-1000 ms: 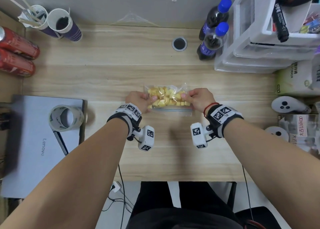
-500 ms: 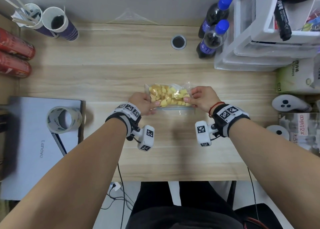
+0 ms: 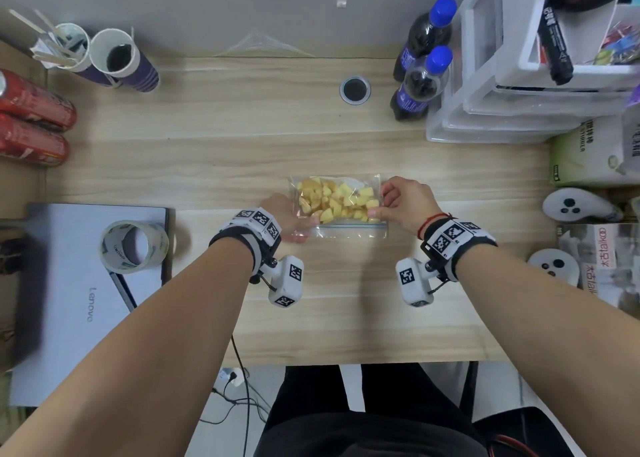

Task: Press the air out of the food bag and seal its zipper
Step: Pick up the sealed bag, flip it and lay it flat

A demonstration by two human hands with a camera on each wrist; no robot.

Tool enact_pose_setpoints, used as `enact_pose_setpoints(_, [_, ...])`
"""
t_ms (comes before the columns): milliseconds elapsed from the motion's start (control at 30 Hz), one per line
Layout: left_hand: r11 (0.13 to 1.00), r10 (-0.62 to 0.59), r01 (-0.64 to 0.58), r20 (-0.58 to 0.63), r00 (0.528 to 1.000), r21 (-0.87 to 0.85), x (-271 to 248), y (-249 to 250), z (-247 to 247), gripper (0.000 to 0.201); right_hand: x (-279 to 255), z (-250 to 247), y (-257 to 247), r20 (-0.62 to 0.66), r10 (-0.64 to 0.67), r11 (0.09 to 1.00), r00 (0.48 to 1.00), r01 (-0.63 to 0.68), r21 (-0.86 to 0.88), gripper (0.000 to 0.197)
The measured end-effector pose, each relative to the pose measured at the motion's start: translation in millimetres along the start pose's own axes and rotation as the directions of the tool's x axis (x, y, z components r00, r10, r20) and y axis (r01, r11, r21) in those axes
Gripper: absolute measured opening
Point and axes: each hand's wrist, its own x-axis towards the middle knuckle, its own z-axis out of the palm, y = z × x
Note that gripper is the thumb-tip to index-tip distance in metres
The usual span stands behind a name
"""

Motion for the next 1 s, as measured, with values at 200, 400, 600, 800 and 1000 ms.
enact_pose_setpoints(200, [0.999,-0.044,0.044,0.005,0.999,-0.004,-1,-21,-15,0.032,-8,-3,6,0.128,0.010,0.984,0.992,0.013,-0.176,0.041])
enact_pose_setpoints(400, [0.998,-0.026,0.020,-0.092,0.995,-0.065,-3,-25,-1,0.028,-2,9,5,0.017,0.004,0.965,1.000,0.001,-0.262,0.033])
enact_pose_setpoints(600, [0.999,-0.006,0.004,-0.033,0.999,-0.049,-11,-22,-4,0.016,-4,-6,-6,0.213,0.083,0.958,0.973,-0.019,-0.287,0.040])
enact_pose_setpoints(800, [0.999,0.047,-0.048,-0.124,0.991,-0.011,-10,-26,1,0.014,-8,3,1,0.067,0.045,0.910,0.997,-0.014,-0.414,0.031])
enact_pose_setpoints(1000, [0.976,0.005,0.033,-0.175,0.984,0.213,-17,-22,-13,0.034,-18,16,-3,-0.065,0.153,0.882,0.986,-0.166,-0.440,0.044])
